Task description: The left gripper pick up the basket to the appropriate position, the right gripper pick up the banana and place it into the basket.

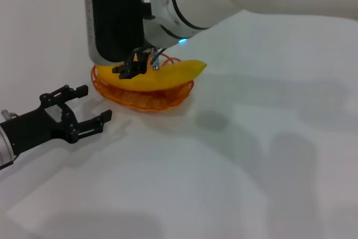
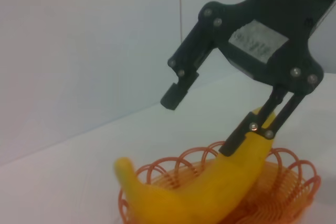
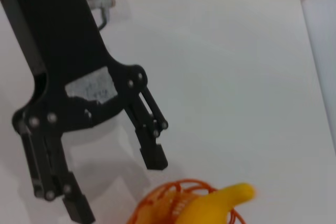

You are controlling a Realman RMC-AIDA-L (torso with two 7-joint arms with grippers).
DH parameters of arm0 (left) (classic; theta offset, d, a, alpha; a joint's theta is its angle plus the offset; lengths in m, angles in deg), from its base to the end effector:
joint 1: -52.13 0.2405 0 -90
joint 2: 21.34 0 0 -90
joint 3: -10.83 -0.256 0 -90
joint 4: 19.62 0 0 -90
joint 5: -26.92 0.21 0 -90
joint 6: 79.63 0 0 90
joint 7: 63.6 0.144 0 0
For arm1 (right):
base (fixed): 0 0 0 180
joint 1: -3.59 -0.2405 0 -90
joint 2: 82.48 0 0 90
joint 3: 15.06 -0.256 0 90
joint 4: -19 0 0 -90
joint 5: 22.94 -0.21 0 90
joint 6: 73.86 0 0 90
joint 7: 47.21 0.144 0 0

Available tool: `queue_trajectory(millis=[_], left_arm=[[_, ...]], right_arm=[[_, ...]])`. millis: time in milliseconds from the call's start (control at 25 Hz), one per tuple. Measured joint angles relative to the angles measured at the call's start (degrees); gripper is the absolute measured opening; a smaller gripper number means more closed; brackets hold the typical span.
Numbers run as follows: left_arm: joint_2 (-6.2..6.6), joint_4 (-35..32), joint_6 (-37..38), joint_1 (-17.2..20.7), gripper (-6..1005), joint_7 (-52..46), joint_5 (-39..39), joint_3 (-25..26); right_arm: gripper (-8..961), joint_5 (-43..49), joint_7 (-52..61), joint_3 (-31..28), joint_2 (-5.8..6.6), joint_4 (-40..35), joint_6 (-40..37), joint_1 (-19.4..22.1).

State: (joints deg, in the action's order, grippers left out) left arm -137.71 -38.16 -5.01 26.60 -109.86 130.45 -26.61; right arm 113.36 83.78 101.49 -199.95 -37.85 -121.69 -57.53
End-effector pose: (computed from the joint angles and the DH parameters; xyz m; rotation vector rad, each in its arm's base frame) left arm -0.3292 0.3084 -0.0216 -2.4592 -0.4262 -0.5613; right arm 0.0340 0.3908 -0.1284 -2.6960 -0.4619 -0.3994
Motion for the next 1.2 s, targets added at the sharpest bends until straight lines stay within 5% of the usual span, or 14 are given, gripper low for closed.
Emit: queue_trajectory(millis=[280, 600, 1200], left_arm=[[0.0, 0.0, -0.1, 0.4, 845, 0.2, 0.0, 0.0], [0.0, 0.0, -0.1, 0.6, 845, 0.2, -0.1, 0.2], [0.0, 0.0, -0.1, 0.8, 845, 0.4, -0.1, 0.5]], right_arm=[[680, 4.3, 0.1, -4.6, 0.67, -12.7, -4.5, 8.4], [676, 2.9, -6.0, -13.1, 0.75, -24.7, -9.5, 20.7], [673, -21.2, -30.0, -36.7, 0.75, -21.2, -24.2, 32.7]])
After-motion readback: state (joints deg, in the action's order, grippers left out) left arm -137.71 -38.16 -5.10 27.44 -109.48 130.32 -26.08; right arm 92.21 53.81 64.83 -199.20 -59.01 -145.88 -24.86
